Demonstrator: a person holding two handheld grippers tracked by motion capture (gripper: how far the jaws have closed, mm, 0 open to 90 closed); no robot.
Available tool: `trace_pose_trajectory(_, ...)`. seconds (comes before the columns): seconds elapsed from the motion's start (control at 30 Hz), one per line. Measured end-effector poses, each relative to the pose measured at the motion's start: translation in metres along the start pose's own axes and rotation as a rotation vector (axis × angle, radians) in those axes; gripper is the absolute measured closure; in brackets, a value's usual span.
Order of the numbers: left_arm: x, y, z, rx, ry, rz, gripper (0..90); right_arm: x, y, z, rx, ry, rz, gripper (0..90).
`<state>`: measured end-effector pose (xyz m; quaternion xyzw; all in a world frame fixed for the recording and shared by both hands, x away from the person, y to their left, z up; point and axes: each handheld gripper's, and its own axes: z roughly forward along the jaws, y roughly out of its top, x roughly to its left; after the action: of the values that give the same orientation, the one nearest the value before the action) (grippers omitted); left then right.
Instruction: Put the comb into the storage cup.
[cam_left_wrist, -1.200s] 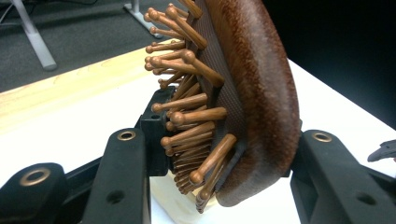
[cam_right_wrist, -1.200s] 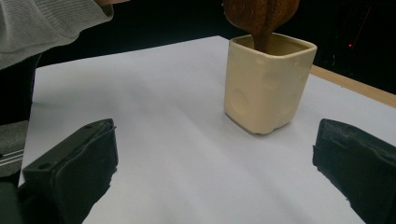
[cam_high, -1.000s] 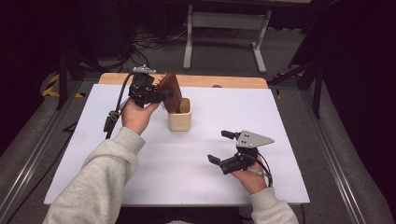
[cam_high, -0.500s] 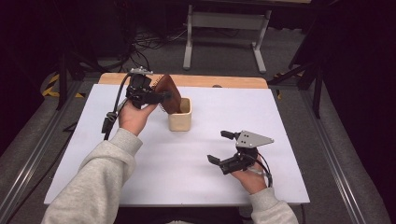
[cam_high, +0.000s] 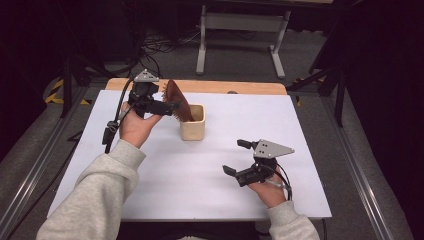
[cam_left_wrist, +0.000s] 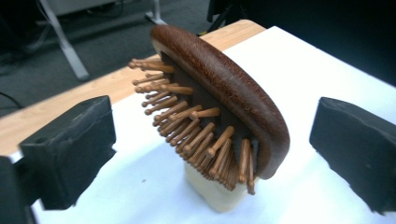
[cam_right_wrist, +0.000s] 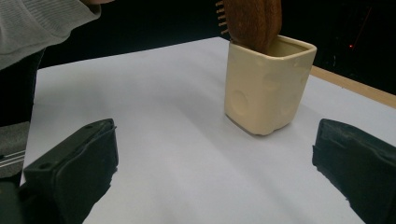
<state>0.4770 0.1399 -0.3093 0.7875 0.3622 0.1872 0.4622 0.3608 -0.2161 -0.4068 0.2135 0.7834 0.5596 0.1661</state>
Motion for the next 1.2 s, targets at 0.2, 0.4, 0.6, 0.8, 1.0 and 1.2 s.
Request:
trace_pose_trajectory(0.2,-0.006,0.001,-0.018,-0.041,0.026,0.049,0.0,-0.004,0.005,-0.007,-0.02,-0.015,-0.006,0.9)
trace_pose_trajectory(0.4,-0.015,-0.006,-0.044,-0.088,-0.011,0.109,0.0,-0.008,0.008,-0.014,-0.028,-0.028,-0.003,0.9)
trace_pose_trajectory(0.6,-0.019,-0.025,-0.065,-0.112,-0.057,0.127,0.1,-0.008,0.009,-0.018,-0.027,-0.035,-0.008,0.9)
trace_pose_trajectory(0.8,-0.02,-0.048,-0.08,-0.121,-0.079,0.13,0.0,-0.009,0.01,-0.022,-0.028,-0.041,-0.007,0.8)
trace_pose_trajectory(1.0,-0.017,-0.075,-0.091,-0.139,-0.11,0.117,0.1,-0.01,0.01,-0.025,-0.028,-0.046,-0.005,0.7)
trace_pose_trajectory(1.2,-0.012,-0.105,-0.096,-0.17,-0.129,0.089,0.1,-0.01,0.008,-0.026,-0.022,-0.048,-0.008,0.5)
